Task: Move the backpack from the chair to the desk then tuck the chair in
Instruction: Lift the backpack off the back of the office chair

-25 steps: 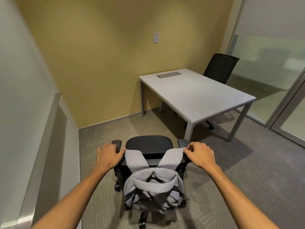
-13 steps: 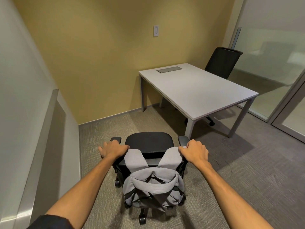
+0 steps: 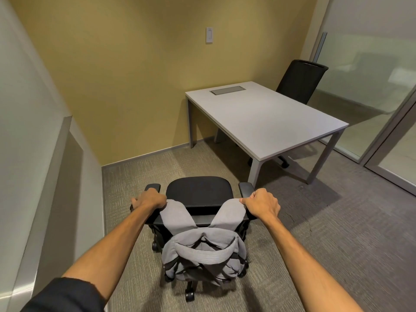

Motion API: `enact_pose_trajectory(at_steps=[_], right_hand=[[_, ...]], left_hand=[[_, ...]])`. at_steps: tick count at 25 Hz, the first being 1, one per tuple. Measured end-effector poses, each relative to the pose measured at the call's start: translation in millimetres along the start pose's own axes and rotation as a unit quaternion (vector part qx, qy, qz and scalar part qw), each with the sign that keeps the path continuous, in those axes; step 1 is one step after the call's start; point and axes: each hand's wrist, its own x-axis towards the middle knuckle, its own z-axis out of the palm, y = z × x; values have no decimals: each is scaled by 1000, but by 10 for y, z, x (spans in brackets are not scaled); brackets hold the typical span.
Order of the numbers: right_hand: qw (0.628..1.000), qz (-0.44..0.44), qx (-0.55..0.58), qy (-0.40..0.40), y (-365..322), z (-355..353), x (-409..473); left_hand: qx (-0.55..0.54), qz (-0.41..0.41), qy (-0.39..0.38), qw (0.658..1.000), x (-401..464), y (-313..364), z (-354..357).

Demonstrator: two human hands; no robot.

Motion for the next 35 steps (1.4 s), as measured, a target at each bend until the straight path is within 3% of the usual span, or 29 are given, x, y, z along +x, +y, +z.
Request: enact_pose_trajectory(at_steps=[5, 11, 16, 19, 25, 31, 35], right_hand=[[1000, 3, 15, 21, 30, 19, -31], [999, 1, 22, 30, 58, 8, -58], [999, -1, 24, 34, 60, 29, -65], [999, -5, 25, 42, 52, 55, -61], [998, -7, 38, 56, 69, 110, -184], [993, 27, 97, 54, 26, 143, -142], [970, 102, 218, 33, 57, 113, -67]], left_hand=[[-212, -15, 14, 977, -46, -337, -175], [-295, -3, 70, 953, -221, -540, -271], [-381, -44, 130, 914, -334, -713, -246], [-464, -99, 126, 871, -364, -931, -183], [-528, -132, 106, 832, -561, -1223, -64], [-553, -146, 66, 818, -763, -1284, 75], [-551, -126, 23, 825, -963, -1205, 179]])
